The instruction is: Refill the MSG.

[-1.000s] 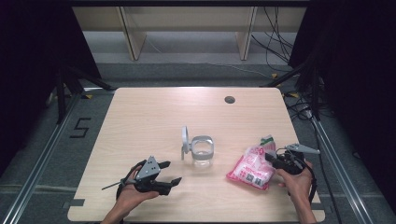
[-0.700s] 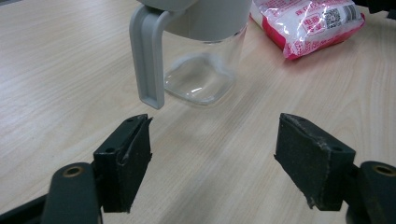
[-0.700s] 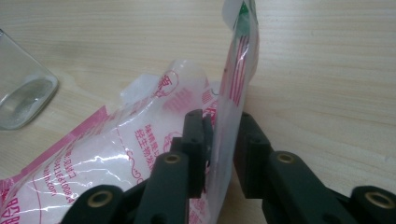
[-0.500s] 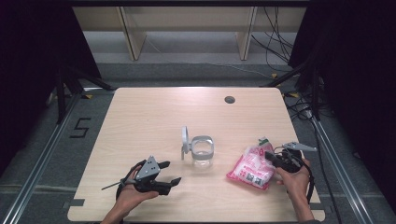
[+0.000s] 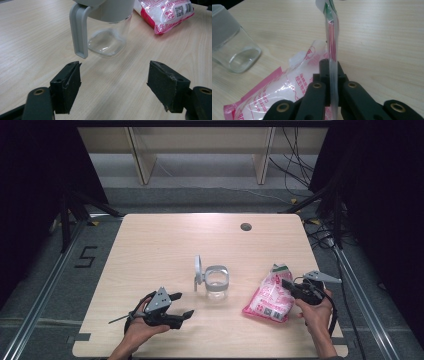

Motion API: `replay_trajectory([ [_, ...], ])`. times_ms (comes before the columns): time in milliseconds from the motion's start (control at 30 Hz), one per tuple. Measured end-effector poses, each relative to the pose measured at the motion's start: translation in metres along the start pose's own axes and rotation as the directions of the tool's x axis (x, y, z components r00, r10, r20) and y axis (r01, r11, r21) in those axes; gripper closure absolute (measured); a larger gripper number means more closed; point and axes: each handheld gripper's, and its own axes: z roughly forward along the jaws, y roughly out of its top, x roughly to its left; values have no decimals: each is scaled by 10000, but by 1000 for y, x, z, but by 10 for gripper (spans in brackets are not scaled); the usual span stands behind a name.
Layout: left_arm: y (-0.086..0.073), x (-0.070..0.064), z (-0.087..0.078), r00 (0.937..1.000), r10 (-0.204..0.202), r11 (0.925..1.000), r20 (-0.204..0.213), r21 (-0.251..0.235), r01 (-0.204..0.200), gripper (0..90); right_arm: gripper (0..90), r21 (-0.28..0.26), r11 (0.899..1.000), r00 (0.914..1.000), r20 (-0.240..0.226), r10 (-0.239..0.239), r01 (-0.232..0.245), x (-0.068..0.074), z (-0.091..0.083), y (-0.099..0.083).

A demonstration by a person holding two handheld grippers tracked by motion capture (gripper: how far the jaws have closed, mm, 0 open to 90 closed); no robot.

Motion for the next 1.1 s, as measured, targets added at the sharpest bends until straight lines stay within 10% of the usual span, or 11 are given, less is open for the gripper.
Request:
replay_trajectory([
  [667,0,-3,1,9999,98,9999,46,-48,-98,260,900,-1190,9928,9957,-893,-232,124,27,-19,19],
  [1100,0,-10,4,9997,112,9999,216,37,-113,260,900,-2039,9734,9844,-1177,-1308,1049,56,-32,42],
])
